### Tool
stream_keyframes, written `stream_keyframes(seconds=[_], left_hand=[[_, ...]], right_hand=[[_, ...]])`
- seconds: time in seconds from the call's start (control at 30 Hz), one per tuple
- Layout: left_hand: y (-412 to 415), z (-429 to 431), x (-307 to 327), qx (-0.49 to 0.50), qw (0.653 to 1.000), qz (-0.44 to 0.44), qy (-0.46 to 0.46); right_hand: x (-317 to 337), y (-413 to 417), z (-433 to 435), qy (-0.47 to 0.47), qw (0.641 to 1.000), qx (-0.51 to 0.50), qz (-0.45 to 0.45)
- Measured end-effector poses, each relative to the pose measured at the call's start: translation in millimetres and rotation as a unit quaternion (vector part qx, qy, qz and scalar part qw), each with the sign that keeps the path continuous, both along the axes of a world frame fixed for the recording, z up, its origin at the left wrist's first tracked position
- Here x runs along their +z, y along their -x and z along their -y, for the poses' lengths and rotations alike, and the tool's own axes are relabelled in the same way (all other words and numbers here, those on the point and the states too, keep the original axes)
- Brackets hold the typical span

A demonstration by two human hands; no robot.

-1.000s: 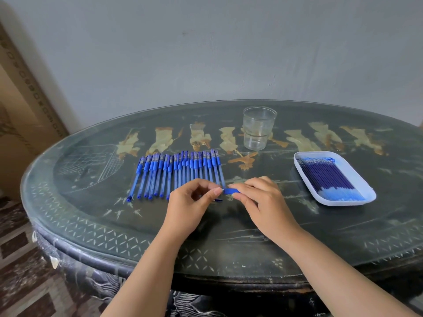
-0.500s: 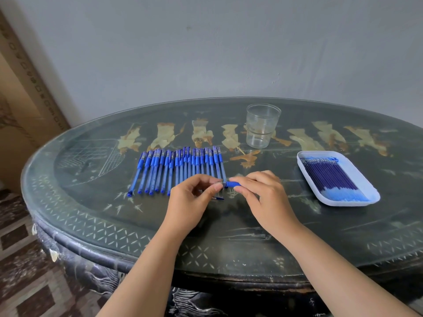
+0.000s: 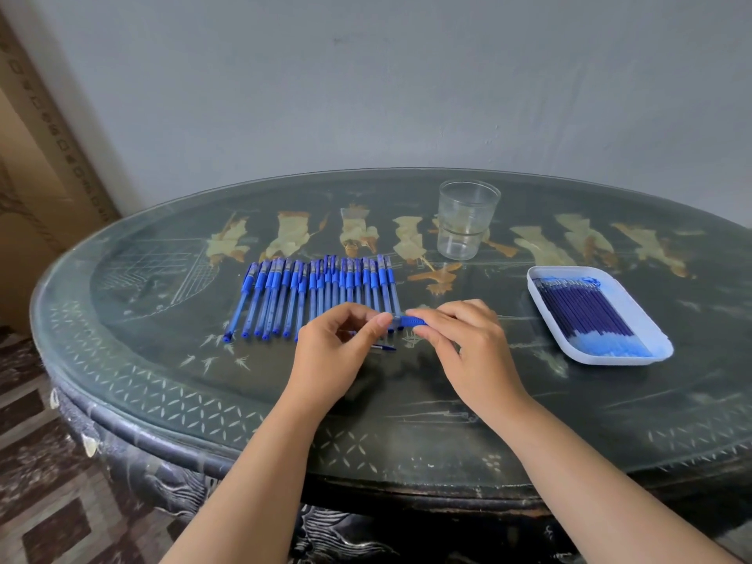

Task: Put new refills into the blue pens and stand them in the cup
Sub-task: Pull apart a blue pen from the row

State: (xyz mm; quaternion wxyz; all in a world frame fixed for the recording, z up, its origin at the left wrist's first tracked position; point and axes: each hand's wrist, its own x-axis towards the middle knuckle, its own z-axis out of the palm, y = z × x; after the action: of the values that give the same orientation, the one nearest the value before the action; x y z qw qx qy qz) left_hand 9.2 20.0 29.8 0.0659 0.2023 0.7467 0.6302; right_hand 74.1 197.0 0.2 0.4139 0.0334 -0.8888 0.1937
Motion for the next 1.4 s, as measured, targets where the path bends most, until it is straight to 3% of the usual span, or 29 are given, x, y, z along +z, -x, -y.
stream_keyframes(seconds=[0.27,0.4,0.47,0.53,0.8,1.4], left_hand=[[5,9,5,0.059,0.992,0.061,-0.09],[8,23,5,0.039,0.998,-0.04,0.042],[8,28,2,0.019,0.983,-0.127,0.13],[7,30,-1,-0.001,0.973,-0.167,0.161],[2,25,-7,-0.017,0.973,-0.141,0.182],[2,25,-6,-0.007,0.97,-0.168,0.178]], right_hand=[[-6,0,-5,0.041,0.999,-0.017,-0.008],[-6,1,-6,0.058,0.998,-0.024,-0.004],[-7,1,-6,0.061,0.998,-0.026,-0.003],[-6,0,-5,0.066,0.997,-0.029,-0.001],[-3,-1,-3,0.07,0.997,-0.036,0.002],[1,-4,0,0.07,0.997,-0.035,0.009]])
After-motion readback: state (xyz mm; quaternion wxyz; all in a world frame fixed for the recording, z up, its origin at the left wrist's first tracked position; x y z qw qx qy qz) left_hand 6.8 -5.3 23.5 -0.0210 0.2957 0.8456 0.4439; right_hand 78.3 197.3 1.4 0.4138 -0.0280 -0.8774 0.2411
